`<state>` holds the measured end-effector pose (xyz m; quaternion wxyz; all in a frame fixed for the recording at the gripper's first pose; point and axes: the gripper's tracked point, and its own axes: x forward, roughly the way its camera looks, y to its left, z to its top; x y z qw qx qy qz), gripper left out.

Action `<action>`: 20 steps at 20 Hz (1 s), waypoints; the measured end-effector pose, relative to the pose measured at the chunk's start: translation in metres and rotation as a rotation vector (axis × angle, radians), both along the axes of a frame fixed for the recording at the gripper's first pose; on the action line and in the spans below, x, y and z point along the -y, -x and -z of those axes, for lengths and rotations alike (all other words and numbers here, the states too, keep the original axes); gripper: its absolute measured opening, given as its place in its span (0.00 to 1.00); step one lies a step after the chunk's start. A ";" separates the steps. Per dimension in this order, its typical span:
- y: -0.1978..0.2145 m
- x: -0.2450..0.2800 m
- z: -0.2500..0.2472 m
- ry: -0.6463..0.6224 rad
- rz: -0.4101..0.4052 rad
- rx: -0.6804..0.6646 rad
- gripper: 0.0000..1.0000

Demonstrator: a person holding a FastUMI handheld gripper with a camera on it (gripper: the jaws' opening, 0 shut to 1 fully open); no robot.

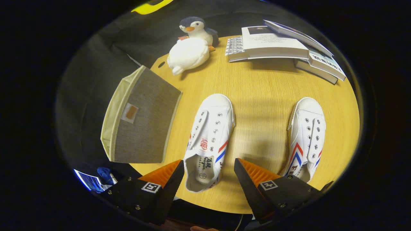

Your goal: Open the storage box then place both shoes into the box .Put the left shoe in first, then the right shoe, with the right side of both shoes facing outward in a uniform manner.

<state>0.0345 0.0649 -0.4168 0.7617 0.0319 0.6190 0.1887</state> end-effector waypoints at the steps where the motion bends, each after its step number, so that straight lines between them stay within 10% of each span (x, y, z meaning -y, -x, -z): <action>1: 0.000 0.004 0.007 0.040 -0.032 -0.003 0.96; 7: -0.013 0.003 0.044 0.162 -0.082 -0.018 0.91; 10: -0.009 -0.012 0.055 0.090 0.008 -0.097 0.72; 12: -0.009 -0.010 0.051 0.062 0.069 -0.129 0.21; 20: -0.006 -0.009 0.024 0.018 0.088 -0.128 0.02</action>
